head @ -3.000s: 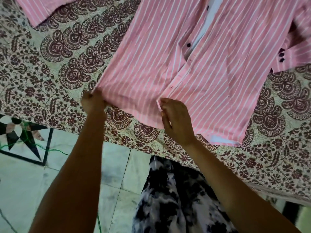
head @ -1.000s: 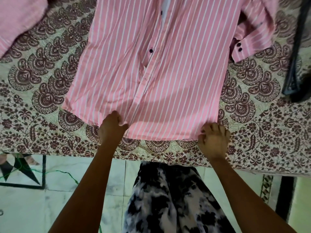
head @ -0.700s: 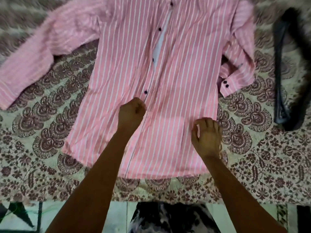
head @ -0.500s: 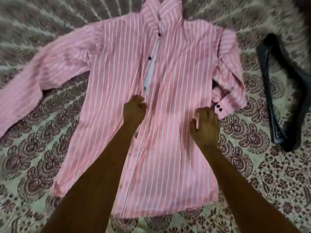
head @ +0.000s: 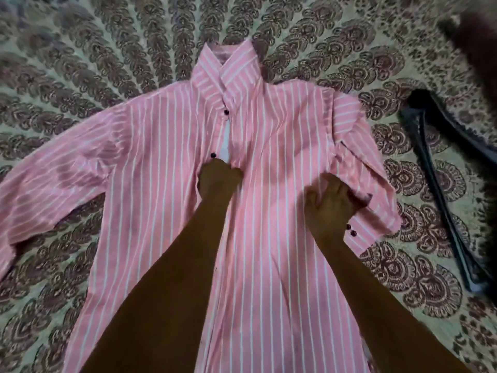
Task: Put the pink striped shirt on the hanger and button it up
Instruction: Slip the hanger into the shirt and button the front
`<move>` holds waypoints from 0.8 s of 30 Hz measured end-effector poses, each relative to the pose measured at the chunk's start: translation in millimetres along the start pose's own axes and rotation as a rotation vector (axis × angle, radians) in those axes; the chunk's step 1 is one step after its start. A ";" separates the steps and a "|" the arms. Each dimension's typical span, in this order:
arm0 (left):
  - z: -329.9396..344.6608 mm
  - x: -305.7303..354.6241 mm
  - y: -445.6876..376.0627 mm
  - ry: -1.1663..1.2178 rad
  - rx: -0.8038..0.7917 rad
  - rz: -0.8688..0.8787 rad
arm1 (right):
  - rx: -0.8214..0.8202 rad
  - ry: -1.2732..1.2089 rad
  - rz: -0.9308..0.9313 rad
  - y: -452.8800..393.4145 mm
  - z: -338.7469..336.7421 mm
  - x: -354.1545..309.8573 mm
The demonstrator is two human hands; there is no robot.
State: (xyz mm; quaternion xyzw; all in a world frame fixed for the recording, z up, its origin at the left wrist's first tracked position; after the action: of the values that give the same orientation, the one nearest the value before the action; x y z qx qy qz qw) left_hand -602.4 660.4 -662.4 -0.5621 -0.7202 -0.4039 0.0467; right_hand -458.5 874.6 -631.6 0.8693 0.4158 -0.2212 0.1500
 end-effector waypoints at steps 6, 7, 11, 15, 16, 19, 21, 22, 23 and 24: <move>-42.0 -18.9 -16.7 0.448 0.081 0.022 | 0.039 -0.058 0.057 -30.9 -11.0 14.9; -40.3 -17.6 -17.7 0.446 0.015 0.025 | 0.031 -0.030 0.052 -31.3 -10.9 15.2; -28.9 5.8 -35.9 0.506 -0.159 0.043 | 0.132 0.051 -0.073 -38.4 -26.5 -8.1; -36.0 58.1 -77.7 0.615 -0.156 0.136 | 0.143 0.136 -0.286 -91.2 -22.1 -48.8; -33.5 72.0 -87.6 0.616 -0.185 0.147 | 0.123 0.177 -0.277 -113.3 -15.3 -52.4; -25.8 104.7 -108.6 0.649 -0.243 0.135 | 0.028 0.321 -0.163 -169.9 2.2 -48.3; -32.2 111.8 -127.3 0.752 -0.146 0.140 | -0.049 0.340 -0.060 -195.6 13.7 -34.8; -41.4 108.6 -138.8 0.778 -0.042 0.167 | -0.095 0.327 -0.020 -202.8 19.7 -26.9; -52.7 103.7 -148.5 0.731 0.083 0.186 | -0.148 0.307 0.007 -208.6 24.9 -18.5; -65.2 98.3 -151.6 0.597 0.187 0.179 | -0.201 0.286 0.008 -209.9 30.0 -12.5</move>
State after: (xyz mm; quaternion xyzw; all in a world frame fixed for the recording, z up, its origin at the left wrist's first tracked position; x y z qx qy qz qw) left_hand -791.8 688.6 -647.8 -0.4734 -0.6565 -0.4770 0.3427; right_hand -638.9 980.9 -667.0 0.8742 0.4494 -0.0518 0.1763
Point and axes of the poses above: each hand's wrist, its own y-axis away from the middle knuckle, its own z-axis out of the palm, x = y × z, the point moved 8 cm from there along -y, towards the middle knuckle, and after that the axes turned 9 degrees about -x, right-handed, at the moved point
